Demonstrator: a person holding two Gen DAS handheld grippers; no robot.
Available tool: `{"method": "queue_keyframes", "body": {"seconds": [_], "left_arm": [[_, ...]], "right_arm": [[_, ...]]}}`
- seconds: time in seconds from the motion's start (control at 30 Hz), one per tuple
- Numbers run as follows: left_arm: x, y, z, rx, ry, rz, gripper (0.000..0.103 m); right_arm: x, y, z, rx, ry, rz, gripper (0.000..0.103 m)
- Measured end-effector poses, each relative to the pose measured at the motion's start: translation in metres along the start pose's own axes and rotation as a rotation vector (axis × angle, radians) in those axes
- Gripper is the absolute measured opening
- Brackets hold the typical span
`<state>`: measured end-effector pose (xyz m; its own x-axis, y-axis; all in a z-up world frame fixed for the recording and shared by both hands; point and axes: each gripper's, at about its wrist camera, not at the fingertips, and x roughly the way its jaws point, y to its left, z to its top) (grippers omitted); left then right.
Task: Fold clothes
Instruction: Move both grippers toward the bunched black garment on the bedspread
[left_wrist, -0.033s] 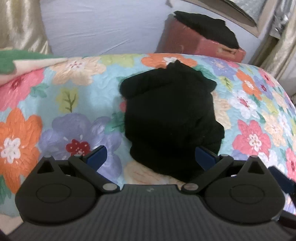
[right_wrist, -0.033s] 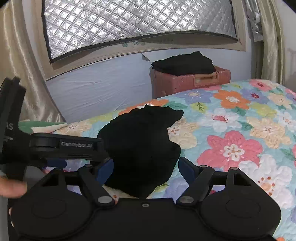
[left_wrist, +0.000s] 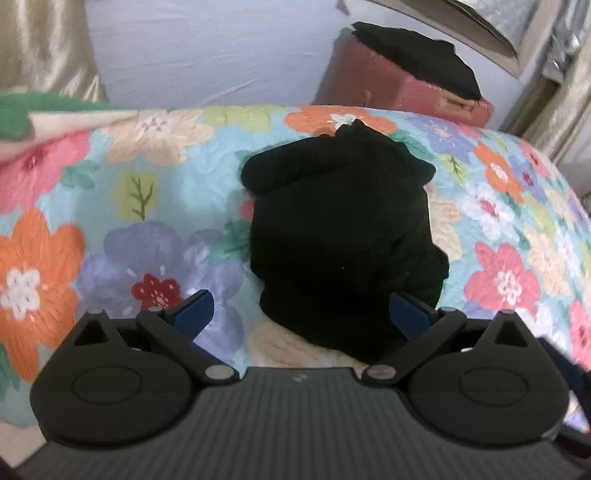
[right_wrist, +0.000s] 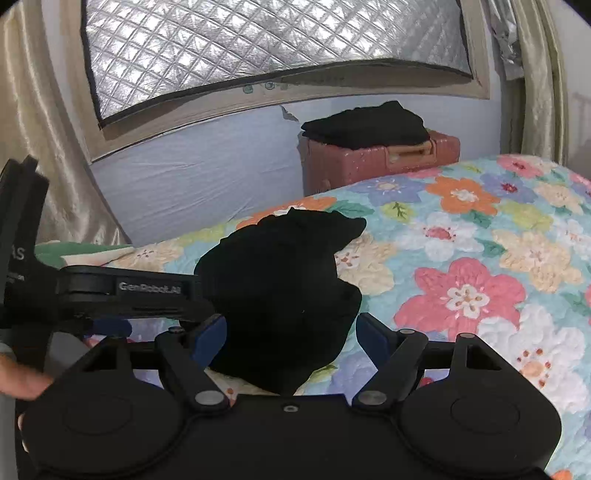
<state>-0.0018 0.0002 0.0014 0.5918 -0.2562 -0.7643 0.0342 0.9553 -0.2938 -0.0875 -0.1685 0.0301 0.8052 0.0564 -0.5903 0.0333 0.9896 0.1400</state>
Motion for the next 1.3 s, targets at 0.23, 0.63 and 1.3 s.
{"method": "queue_keyframes", "body": {"seconds": [0.23, 0.63, 1.3], "left_arm": [[-0.008, 0.015, -0.008, 0.048, 0.014, -0.122, 0.103], [-0.003, 0.006, -0.001, 0.003, 0.051, -0.109, 0.101], [0.004, 0.003, -0.005, 0.1, 0.083, -0.11, 0.101]], "right_arm": [[-0.007, -0.01, -0.007, 0.199, 0.001, 0.096, 0.081], [-0.011, -0.023, -0.019, 0.276, 0.056, 0.095, 0.081], [-0.018, -0.033, -0.035, 0.366, 0.053, 0.032, 0.081]]}}
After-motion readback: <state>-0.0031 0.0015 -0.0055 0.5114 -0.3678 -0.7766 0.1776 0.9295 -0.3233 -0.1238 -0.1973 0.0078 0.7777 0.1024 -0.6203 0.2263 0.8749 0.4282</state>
